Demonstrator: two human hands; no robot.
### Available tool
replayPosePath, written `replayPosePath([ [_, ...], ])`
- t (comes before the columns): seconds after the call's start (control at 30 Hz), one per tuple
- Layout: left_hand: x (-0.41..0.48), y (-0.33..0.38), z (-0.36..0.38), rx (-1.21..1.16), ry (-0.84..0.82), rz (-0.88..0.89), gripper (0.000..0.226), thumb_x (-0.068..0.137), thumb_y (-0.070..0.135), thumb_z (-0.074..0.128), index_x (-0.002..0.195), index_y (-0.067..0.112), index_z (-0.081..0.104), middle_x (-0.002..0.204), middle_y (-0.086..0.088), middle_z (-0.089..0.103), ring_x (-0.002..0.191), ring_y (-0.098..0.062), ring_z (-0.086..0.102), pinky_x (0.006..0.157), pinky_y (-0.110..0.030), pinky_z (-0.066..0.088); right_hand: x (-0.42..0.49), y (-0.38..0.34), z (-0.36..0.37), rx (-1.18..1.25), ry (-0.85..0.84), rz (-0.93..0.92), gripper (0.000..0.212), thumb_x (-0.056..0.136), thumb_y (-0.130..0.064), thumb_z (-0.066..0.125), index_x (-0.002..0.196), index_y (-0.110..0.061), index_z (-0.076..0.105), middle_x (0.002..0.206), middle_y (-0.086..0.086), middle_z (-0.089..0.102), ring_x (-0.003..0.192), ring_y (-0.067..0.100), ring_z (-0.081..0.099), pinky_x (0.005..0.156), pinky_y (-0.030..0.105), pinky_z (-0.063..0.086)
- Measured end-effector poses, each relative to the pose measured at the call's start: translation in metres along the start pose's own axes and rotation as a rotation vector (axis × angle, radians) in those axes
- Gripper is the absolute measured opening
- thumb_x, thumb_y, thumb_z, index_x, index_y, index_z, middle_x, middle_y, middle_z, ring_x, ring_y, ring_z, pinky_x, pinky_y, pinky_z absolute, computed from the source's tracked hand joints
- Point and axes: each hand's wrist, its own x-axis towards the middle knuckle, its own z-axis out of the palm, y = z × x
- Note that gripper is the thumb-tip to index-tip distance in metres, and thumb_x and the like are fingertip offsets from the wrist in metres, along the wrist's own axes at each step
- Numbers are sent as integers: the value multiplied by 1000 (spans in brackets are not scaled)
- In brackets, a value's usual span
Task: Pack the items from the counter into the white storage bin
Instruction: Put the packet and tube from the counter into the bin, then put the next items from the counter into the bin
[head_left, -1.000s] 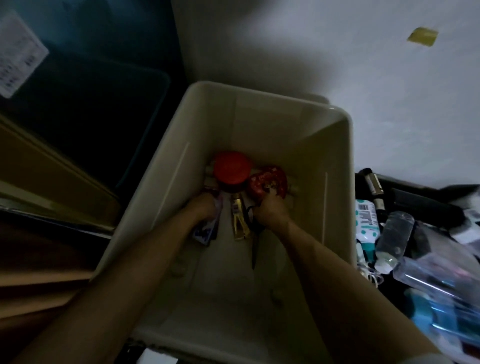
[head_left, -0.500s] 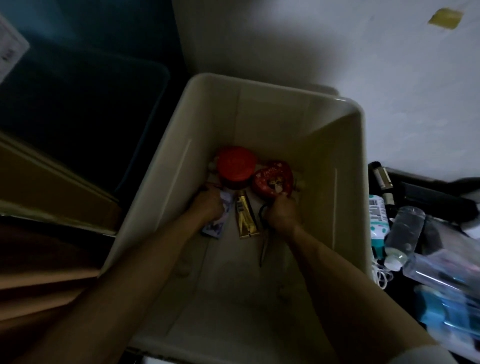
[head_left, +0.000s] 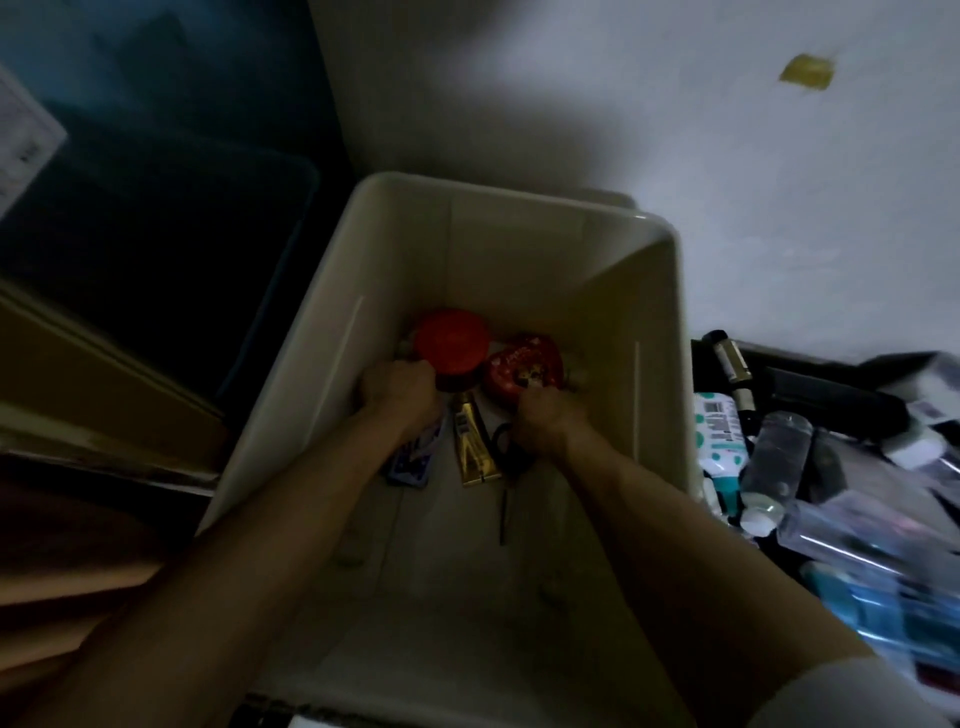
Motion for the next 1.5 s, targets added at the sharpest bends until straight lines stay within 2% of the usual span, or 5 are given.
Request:
replayPosePath([
  [0.3, -16, 13, -59, -236, 90, 274, 31, 89, 35, 63, 67, 13, 56, 71, -5, 59, 66, -20, 56, 57, -27, 36, -49, -2, -76, -163, 263, -213, 33, 99, -41, 47, 74, -20, 49, 81, 0, 59, 72, 17, 60, 67, 32, 53],
  [0.47, -29, 35, -90, -292, 306, 351, 22, 86, 38, 64, 81, 17, 67, 82, 0, 66, 79, -19, 64, 66, -26, 44, -82, 16, -107, -217, 406, -230, 10, 94, -28, 56, 89, -19, 56, 90, 2, 62, 71, 18, 55, 64, 31, 42],
  [0.9, -71, 137, -131, -581, 624, 545, 23, 78, 48, 58, 91, 29, 61, 92, 10, 65, 87, -12, 61, 79, -36, 54, -125, 130, -137, -149, 882, -252, 36, 88, -23, 52, 122, -14, 58, 113, 12, 64, 103, 32, 60, 80, 37, 47],
  [1.17, -95, 220, -123, -456, 805, 654, 22, 78, 33, 60, 88, 14, 63, 88, -2, 62, 89, -24, 56, 80, -32, 43, -130, 229, -106, -13, 759, -106, 32, 86, -21, 54, 116, -11, 59, 113, 13, 64, 103, 34, 61, 82, 38, 50],
  [1.5, -105, 299, -65, -298, 396, 400, 37, 88, 41, 61, 109, 10, 59, 107, -8, 65, 96, -25, 60, 79, -36, 51, -116, 306, -44, 75, 453, -41, 38, 83, -31, 62, 118, -16, 57, 111, 9, 66, 97, 31, 64, 78, 39, 55],
])
